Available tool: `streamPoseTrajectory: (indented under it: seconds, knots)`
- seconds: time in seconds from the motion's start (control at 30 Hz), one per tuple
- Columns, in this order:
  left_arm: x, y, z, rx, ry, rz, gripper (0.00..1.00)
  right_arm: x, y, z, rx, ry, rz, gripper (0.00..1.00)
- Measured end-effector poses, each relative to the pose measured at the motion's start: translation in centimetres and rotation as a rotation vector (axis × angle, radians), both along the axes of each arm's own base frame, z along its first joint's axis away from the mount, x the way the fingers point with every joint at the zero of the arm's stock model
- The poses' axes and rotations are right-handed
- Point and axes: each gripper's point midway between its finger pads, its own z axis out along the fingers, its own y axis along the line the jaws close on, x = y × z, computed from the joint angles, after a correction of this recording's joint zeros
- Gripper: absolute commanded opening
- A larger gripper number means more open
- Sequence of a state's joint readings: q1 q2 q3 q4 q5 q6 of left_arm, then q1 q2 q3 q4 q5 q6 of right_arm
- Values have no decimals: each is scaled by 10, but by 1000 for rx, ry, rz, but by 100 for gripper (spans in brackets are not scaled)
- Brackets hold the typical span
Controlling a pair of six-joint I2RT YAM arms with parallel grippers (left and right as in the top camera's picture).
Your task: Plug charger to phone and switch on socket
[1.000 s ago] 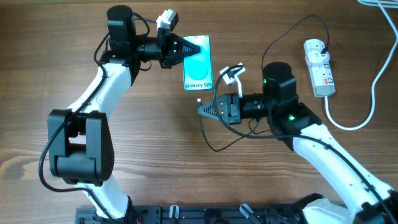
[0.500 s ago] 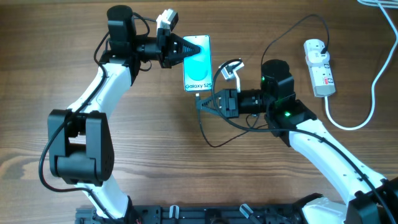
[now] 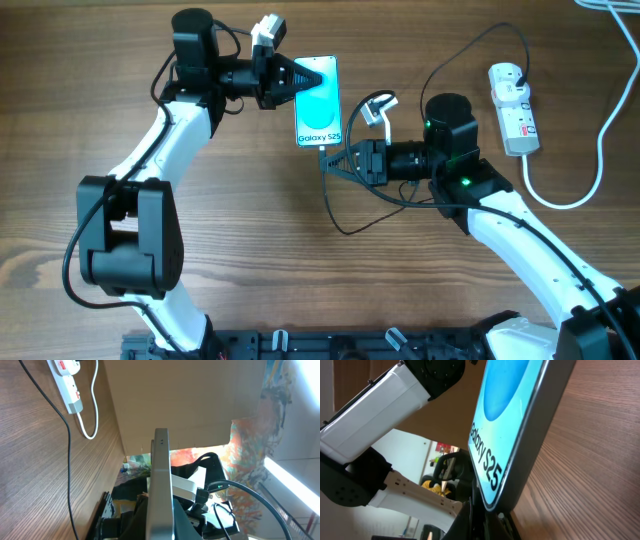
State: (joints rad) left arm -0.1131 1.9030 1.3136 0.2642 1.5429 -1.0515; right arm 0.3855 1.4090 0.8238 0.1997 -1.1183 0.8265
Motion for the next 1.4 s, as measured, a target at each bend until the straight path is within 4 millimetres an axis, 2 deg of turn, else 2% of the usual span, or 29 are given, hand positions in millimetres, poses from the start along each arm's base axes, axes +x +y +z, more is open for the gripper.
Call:
streamPoseTrajectory:
  seconds: [0.8, 1.23, 1.4]
  knots:
    - [-1, -2, 0, 0, -3, -4, 4, -1, 0, 0, 4, 71, -4, 4]
    - [-5, -9, 0, -1, -13, -23, 4, -4, 0, 1, 12, 86, 7, 4]
    - [-3, -11, -1, 2, -32, -10, 4, 0, -9, 0, 19, 73, 7, 4]
